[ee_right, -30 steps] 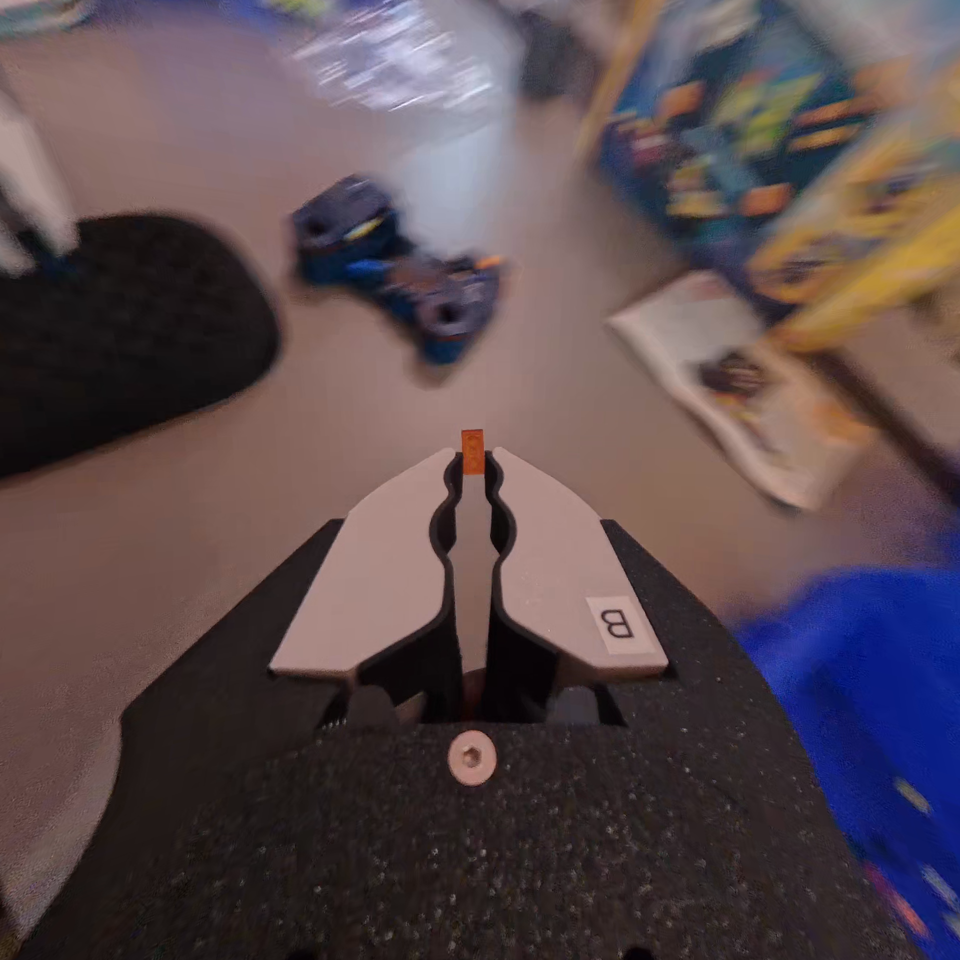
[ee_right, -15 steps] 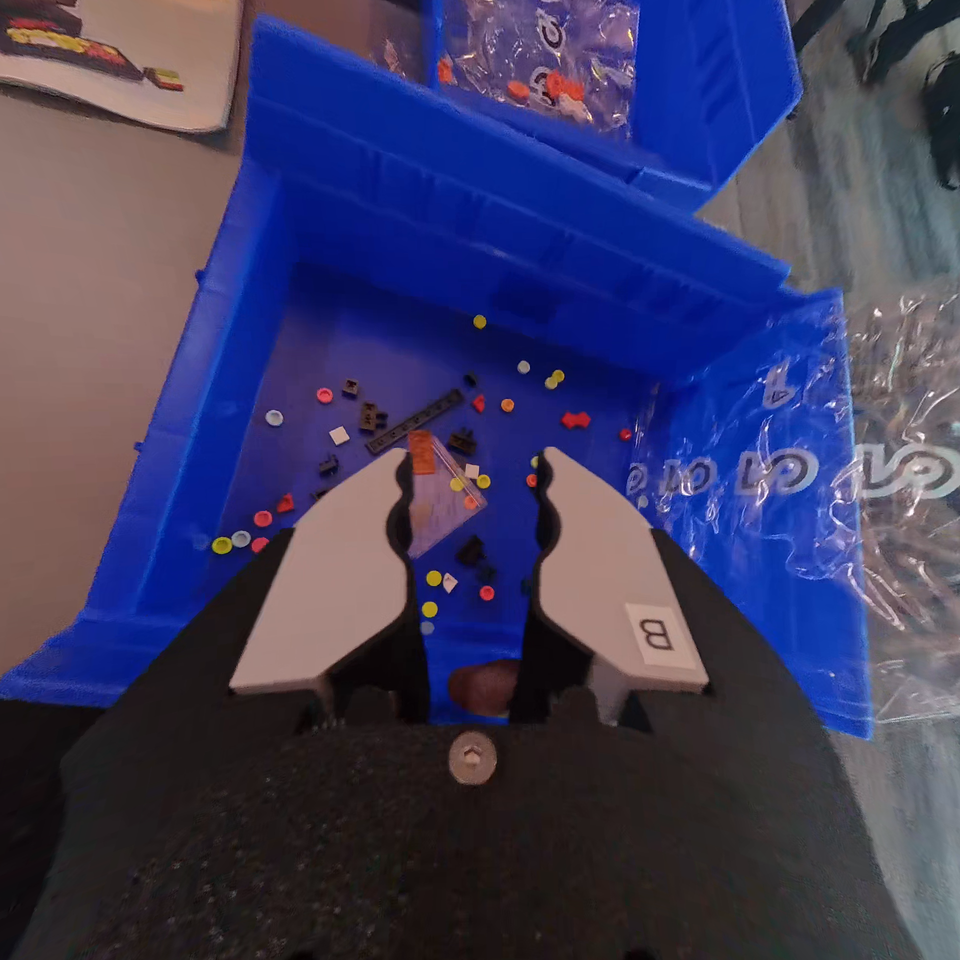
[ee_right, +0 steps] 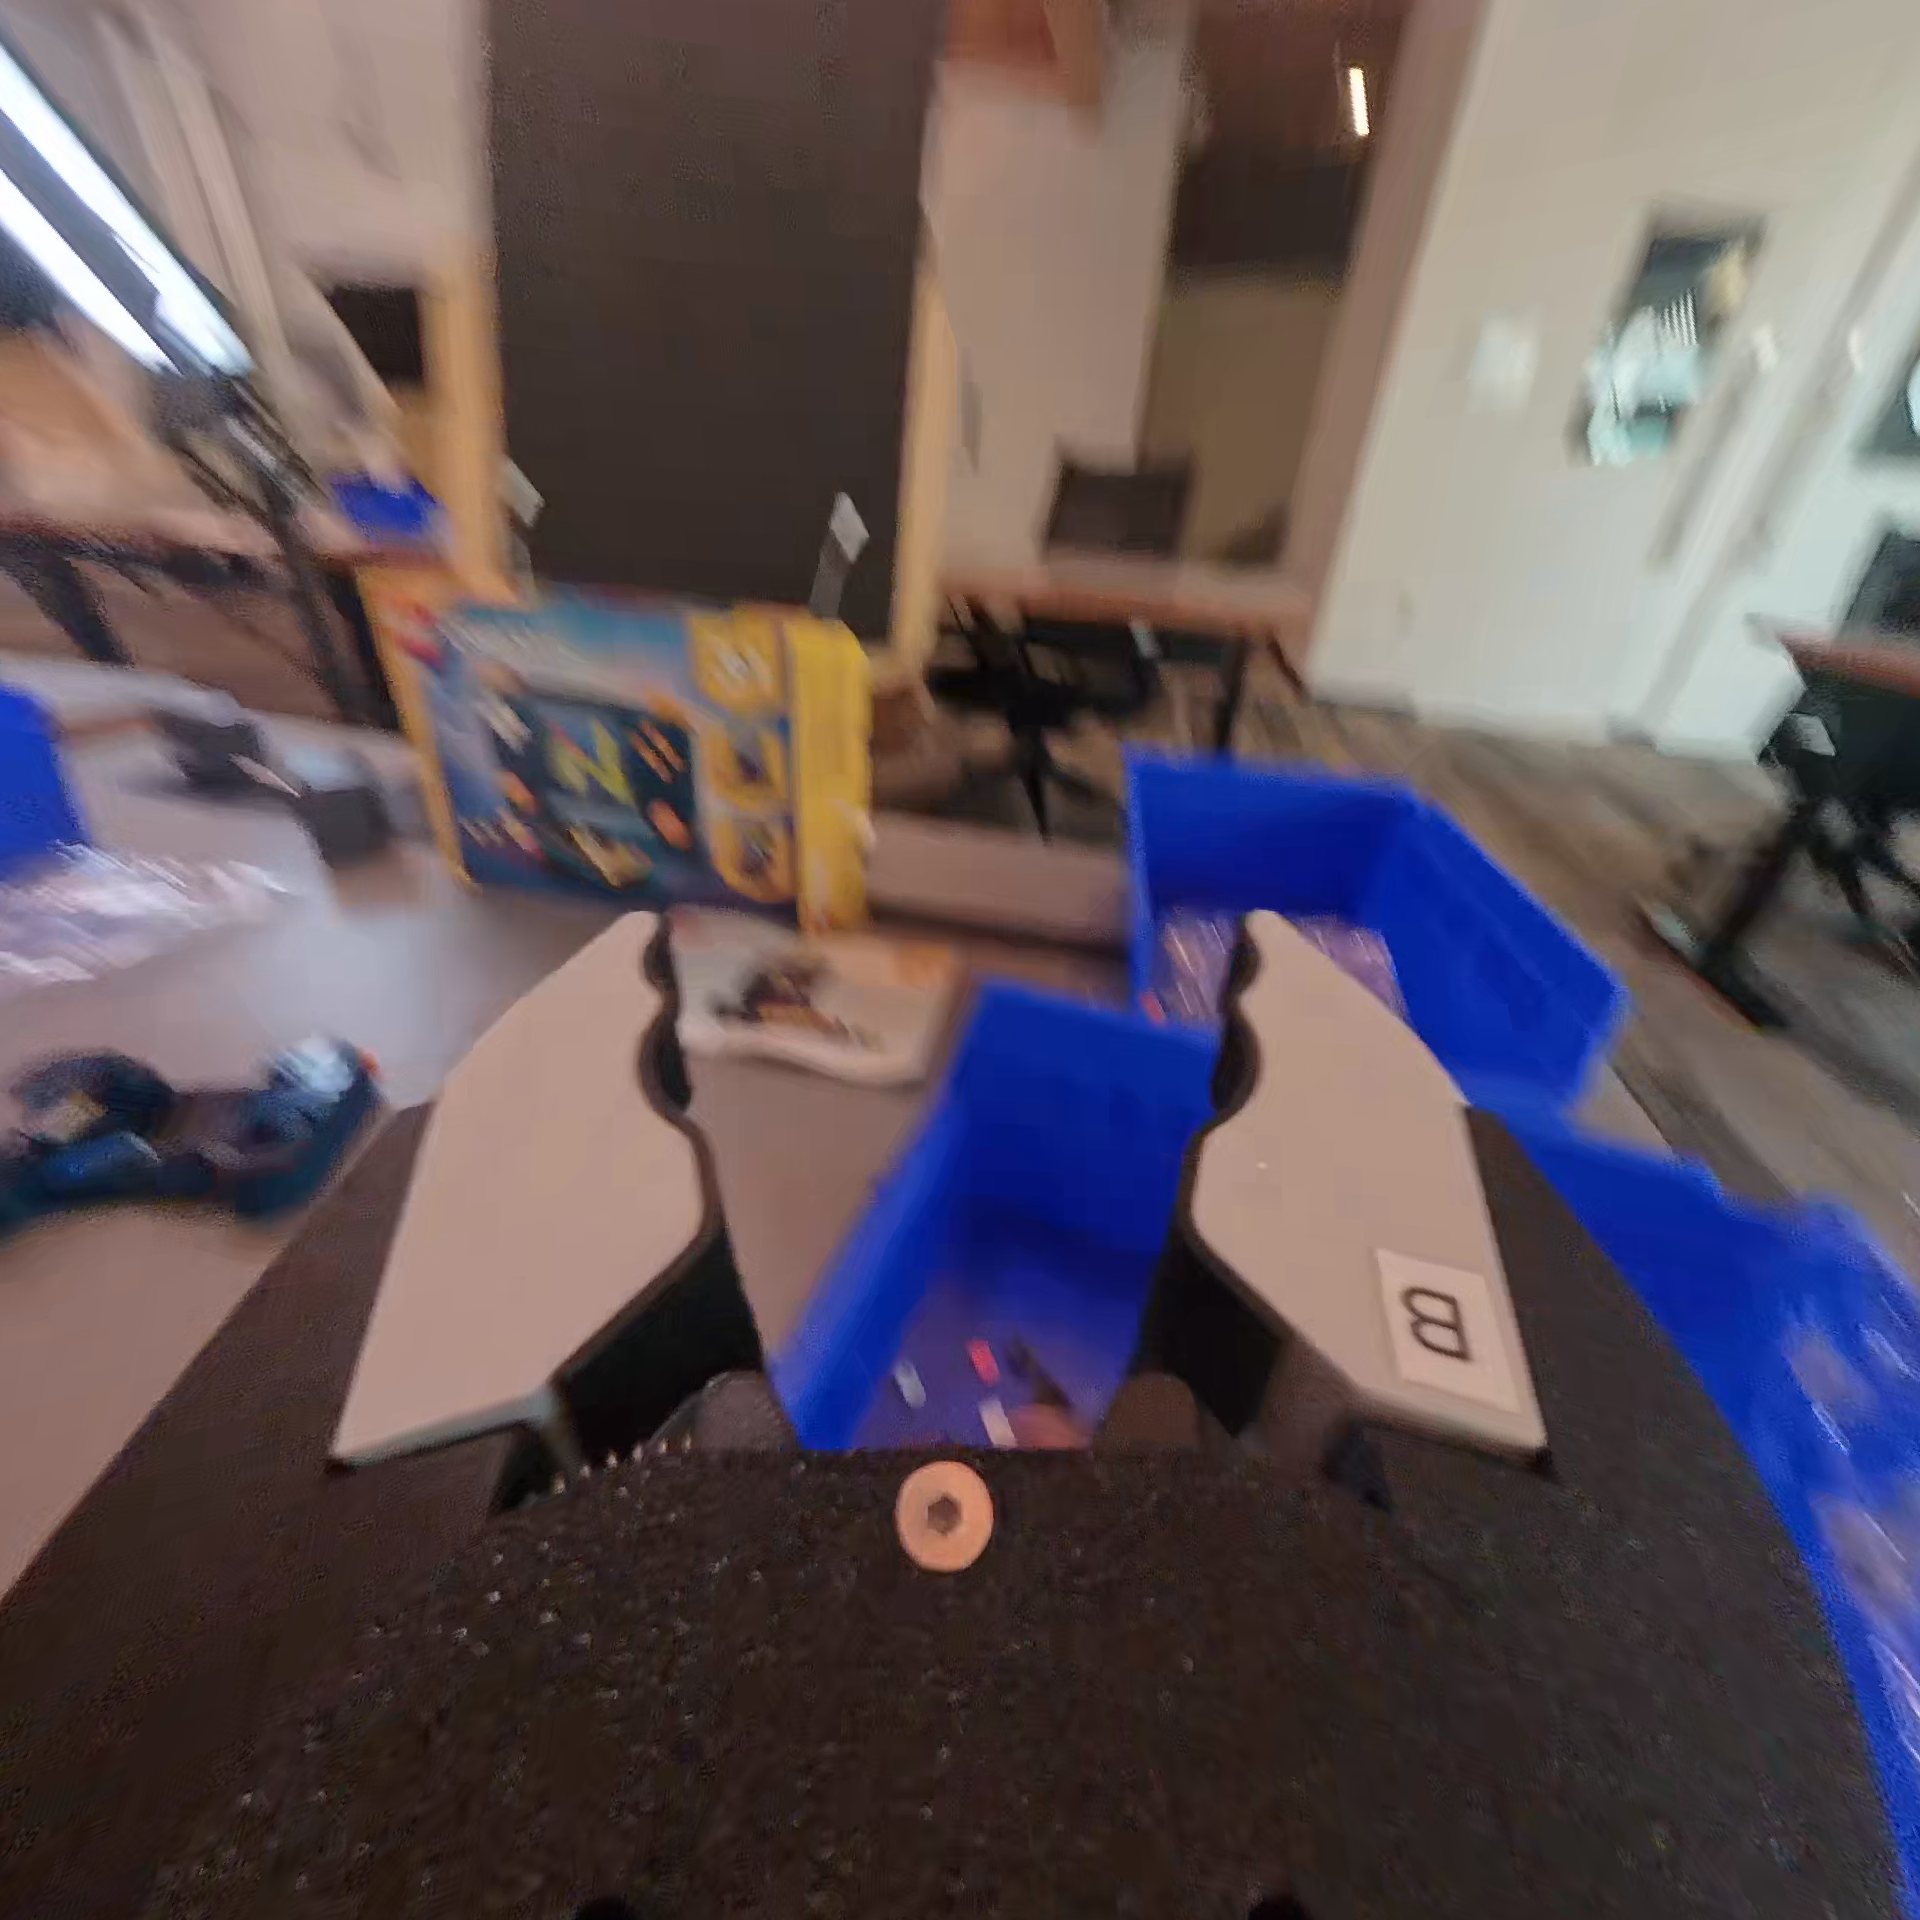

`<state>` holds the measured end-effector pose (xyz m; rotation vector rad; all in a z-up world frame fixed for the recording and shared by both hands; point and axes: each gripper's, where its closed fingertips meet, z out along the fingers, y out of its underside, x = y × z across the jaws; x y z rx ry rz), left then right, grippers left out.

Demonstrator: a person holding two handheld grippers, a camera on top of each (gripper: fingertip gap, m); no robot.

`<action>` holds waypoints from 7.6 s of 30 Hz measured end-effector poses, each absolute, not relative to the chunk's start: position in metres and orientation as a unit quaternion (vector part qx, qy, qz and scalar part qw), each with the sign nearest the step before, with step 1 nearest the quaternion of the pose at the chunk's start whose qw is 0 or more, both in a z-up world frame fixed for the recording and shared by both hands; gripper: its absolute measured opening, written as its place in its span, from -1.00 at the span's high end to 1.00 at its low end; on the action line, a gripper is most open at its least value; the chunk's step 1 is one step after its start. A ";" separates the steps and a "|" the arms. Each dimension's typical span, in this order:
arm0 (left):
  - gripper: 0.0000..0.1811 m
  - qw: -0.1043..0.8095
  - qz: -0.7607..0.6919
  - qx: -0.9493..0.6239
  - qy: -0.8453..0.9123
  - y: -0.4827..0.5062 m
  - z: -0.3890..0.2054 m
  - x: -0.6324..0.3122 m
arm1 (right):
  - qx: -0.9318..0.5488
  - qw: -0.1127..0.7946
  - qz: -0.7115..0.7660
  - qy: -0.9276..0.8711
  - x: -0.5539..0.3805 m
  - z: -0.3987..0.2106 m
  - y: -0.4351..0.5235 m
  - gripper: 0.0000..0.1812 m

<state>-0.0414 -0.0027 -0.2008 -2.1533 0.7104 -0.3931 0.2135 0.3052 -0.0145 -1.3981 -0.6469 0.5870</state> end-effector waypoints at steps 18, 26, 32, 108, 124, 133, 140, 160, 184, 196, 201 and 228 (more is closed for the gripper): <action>0.91 0.522 -0.113 -0.819 0.212 -0.022 -0.160 -0.072 | -0.319 0.451 0.415 -0.723 0.022 -0.075 0.078 0.91; 0.75 0.471 -0.071 -0.842 0.252 -0.019 -0.192 -0.060 | -0.227 0.259 0.445 -0.827 -0.030 -0.161 0.003 0.83; 0.78 0.464 -0.061 -0.844 0.261 -0.015 -0.197 -0.062 | -0.148 0.321 0.407 -0.842 -0.051 -0.184 -0.011 0.68; 1.00 0.446 -0.125 -0.850 0.253 -0.002 -0.199 -0.067 | -0.447 0.358 0.423 -0.702 -0.057 -0.136 0.063 0.99; 0.84 0.464 -0.120 -0.827 0.294 0.016 -0.195 -0.047 | -0.765 0.423 0.080 -0.478 0.228 -0.107 0.299 0.99; 0.70 0.469 -0.120 -0.825 0.293 0.016 -0.193 -0.045 | -0.767 0.434 0.034 -0.472 0.249 -0.114 0.312 0.60; 0.60 0.485 -0.104 -0.818 0.292 0.015 -0.188 -0.048 | -0.750 0.459 0.036 -0.475 0.244 -0.107 0.320 0.39; 0.53 0.515 -0.085 -0.812 0.262 0.009 -0.180 -0.063 | -0.827 0.392 0.000 -0.404 0.302 -0.110 0.311 -0.18; 0.78 0.510 -0.057 -0.824 0.242 -0.003 -0.184 -0.067 | -0.262 0.423 0.325 -0.804 -0.005 -0.135 0.058 0.71; 0.91 0.483 -0.024 -0.842 0.240 0.012 -0.194 -0.067 | -0.137 0.265 0.360 -0.884 -0.069 -0.193 0.012 0.95; 0.98 0.475 -0.056 -0.847 0.233 0.010 -0.196 -0.065 | -0.156 0.243 0.358 -0.888 -0.068 -0.196 0.010 0.97; 1.00 0.450 -0.132 -0.857 0.213 0.012 -0.195 -0.068 | -0.147 0.365 0.303 -0.868 -0.062 -0.182 0.005 0.90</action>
